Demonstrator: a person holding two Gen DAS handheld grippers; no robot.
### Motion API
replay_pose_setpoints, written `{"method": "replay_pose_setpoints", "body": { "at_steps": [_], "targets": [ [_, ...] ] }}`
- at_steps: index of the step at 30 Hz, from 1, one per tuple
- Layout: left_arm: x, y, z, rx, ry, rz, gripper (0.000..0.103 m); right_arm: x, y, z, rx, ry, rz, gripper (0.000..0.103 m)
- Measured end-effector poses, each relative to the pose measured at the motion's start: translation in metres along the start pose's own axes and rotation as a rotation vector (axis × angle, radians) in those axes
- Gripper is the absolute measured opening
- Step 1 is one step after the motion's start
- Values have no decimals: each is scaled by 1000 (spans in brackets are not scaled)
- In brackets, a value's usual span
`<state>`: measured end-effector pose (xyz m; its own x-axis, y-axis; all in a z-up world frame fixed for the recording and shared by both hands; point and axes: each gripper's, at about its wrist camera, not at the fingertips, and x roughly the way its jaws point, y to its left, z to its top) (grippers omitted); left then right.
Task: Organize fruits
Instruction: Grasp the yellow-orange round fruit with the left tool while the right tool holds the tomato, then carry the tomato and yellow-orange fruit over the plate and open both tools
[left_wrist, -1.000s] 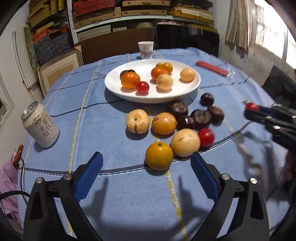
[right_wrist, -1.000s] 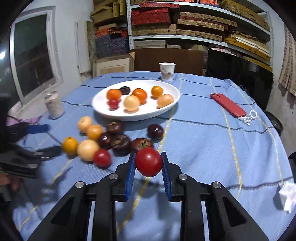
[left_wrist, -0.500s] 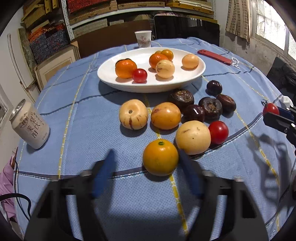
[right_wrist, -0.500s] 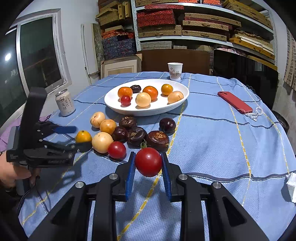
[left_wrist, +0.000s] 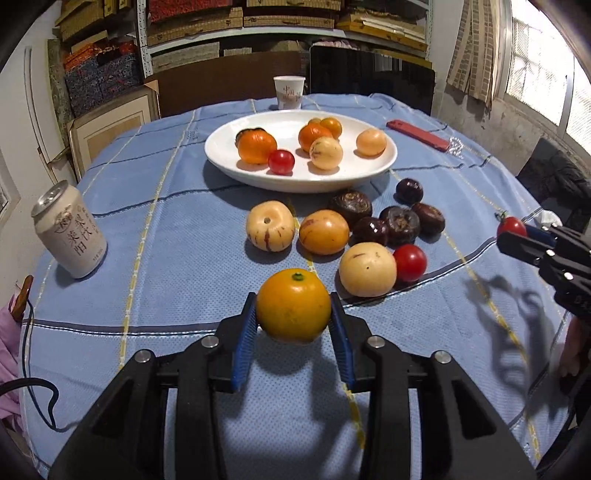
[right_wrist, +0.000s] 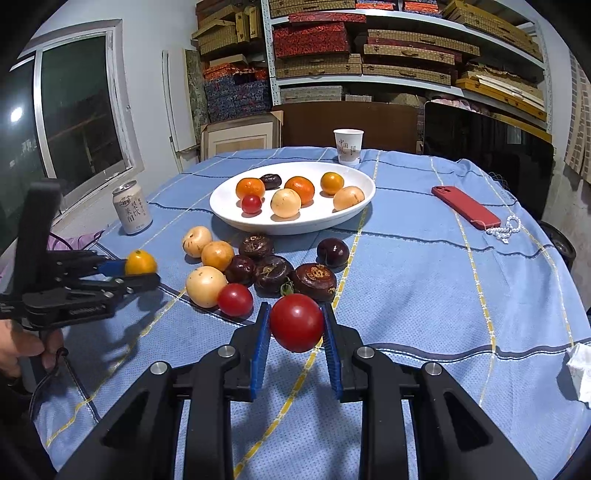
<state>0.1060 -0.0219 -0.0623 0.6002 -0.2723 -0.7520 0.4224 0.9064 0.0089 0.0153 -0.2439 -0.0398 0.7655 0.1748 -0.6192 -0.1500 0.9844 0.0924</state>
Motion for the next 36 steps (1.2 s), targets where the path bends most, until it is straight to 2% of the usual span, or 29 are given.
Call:
{"method": "replay_pose_setpoints", "body": {
  "at_steps": [3,9,13,17,20,23,25,29,36],
  "targets": [
    [-19,1,4,1,-32,-8,37,-12,-1,8,2,-27,0,28],
    [-64,-1,30,27,-138,-21,37,-52,-13,48,-7,-133,-28,27],
    [-81,1,64,29,-180,-35,37,-69,-20,87,-32,-182,-39,27],
    [-78,2,111,25,-195,-35,37,-59,-21,125,-63,-188,-23,27],
    [-54,15,153,-54,-175,-62,37,-34,-20,152,-66,-154,-10,27],
    [-21,30,181,-127,-156,-98,37,2,-19,172,-79,-112,-17,27],
    [5,33,195,-140,-124,-89,37,29,-22,182,-74,-73,-17,27],
    [62,35,210,-164,-62,-90,37,85,-32,191,-41,-8,-12,27],
    [131,39,208,-158,10,-68,37,166,-43,177,-44,93,-17,28]
  ]
}}
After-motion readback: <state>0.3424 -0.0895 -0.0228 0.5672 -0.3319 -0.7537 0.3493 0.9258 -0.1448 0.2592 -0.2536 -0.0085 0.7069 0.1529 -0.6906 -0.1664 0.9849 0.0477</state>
